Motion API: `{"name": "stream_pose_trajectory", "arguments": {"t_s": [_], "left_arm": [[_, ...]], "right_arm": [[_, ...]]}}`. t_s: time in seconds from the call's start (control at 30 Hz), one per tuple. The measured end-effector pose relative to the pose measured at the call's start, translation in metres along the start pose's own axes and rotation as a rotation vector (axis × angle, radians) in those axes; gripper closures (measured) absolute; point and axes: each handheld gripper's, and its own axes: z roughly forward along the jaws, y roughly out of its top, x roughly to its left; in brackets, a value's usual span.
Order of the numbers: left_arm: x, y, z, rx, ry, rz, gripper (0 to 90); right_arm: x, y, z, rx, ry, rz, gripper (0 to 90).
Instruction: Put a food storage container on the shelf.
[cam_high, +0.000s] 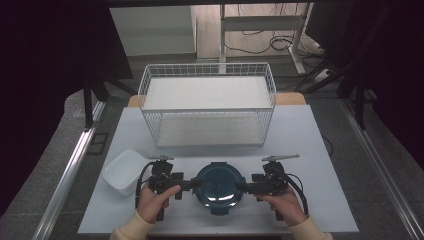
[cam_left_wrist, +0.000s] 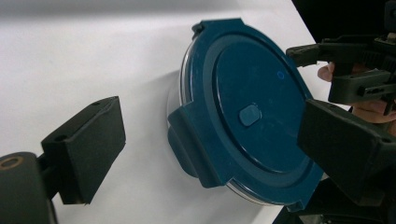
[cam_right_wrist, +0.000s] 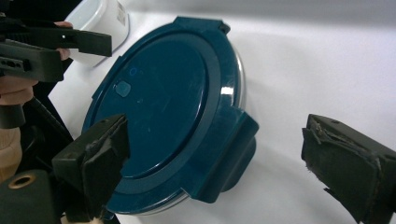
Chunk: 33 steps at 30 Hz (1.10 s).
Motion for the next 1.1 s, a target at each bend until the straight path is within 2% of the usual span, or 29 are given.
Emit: {"name": "stream_pose_trajectory", "arguments": {"t_s": [0.2, 0.43, 0.53, 0.7, 0.77, 0.87, 0.9, 0.93, 1.1], "left_arm": [[0.0, -0.004, 0.011, 0.027, -0.008, -0.004, 7.3], [0.003, -0.009, 0.022, 0.05, -0.089, -0.065, 8.3], [0.004, -0.01, 0.025, 0.061, -0.103, -0.076, 9.0], [0.004, -0.014, 0.032, 0.081, -0.145, -0.105, 12.8], [0.003, -0.014, 0.032, 0.079, -0.132, -0.104, 14.5], [0.002, -0.015, 0.032, 0.077, -0.108, -0.099, 18.5], [0.002, -0.015, 0.032, 0.08, -0.098, -0.094, 21.8], [0.002, -0.015, 0.032, 0.08, -0.094, -0.092, 21.8], [0.005, -0.015, 0.031, 0.069, -0.108, -0.14, 25.5]], "right_arm": [[0.002, -0.005, 0.014, 0.031, 0.016, 0.033, 6.7], [0.004, -0.007, 0.02, 0.03, 0.034, 0.06, 7.2], [0.003, -0.009, 0.023, 0.035, 0.037, 0.078, 7.8], [0.003, -0.011, 0.026, 0.034, 0.072, 0.1, 10.7], [0.004, -0.012, 0.027, 0.038, 0.078, 0.105, 12.3], [0.005, -0.014, 0.029, 0.032, 0.064, 0.121, 16.7], [0.002, -0.014, 0.028, 0.025, 0.072, 0.149, 19.7], [0.002, -0.014, 0.028, 0.025, 0.072, 0.149, 19.7], [-0.005, -0.014, 0.025, 0.023, 0.106, 0.207, 25.1]]}}
